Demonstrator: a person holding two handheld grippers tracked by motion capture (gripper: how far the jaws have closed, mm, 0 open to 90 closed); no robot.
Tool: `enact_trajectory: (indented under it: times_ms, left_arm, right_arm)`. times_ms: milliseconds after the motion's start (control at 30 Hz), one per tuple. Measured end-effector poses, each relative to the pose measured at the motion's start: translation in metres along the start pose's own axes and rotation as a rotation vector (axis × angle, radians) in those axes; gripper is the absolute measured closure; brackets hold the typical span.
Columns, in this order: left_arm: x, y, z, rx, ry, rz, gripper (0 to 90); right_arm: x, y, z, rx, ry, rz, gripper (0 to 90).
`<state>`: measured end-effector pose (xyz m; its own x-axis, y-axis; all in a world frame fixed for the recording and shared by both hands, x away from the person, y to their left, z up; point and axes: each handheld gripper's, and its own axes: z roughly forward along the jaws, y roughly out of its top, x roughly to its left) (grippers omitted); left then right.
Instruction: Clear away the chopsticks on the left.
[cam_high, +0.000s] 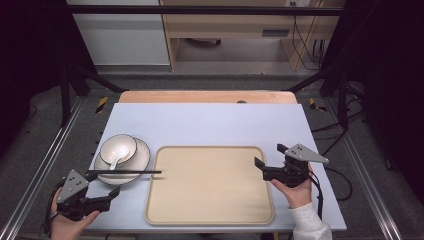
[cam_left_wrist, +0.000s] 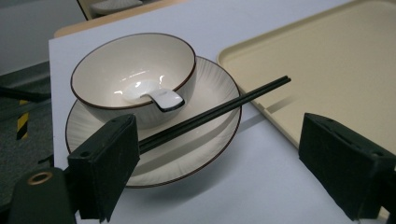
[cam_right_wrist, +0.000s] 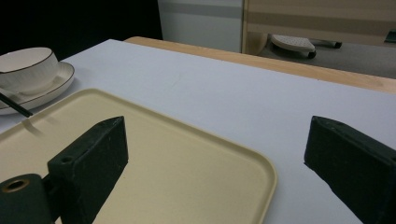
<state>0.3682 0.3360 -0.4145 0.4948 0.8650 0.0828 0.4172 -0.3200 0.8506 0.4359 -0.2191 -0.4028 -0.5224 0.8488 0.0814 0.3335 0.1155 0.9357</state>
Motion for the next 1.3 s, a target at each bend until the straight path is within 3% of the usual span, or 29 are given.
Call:
enact_trajectory:
  times_ms: [233,500,633,800,1000,1300]
  left_arm:
    - [0.01,-0.009,0.021,0.069,0.026,0.012,16.0]
    - [0.026,-0.013,0.039,0.084,0.039,-0.021,19.5]
    - [0.031,-0.014,0.043,0.091,0.044,-0.018,24.0]
    - [0.033,-0.015,0.048,0.097,0.043,-0.016,26.9]
    - [0.031,-0.016,0.056,0.111,0.048,0.023,28.8]
    - [0.034,-0.018,0.06,0.118,0.044,0.025,30.0]
  right_arm:
    - [0.001,-0.001,0.003,0.011,0.001,-0.008,6.5]
    - [0.003,-0.003,0.009,0.031,0.007,-0.016,6.7]
    - [0.003,-0.003,0.009,0.031,0.008,-0.017,6.7]
    - [0.004,-0.002,0.008,0.026,0.014,-0.017,6.7]
    - [0.007,-0.001,0.009,0.025,0.021,-0.022,6.6]
    - [0.006,-0.002,0.009,0.026,0.022,-0.027,6.6]
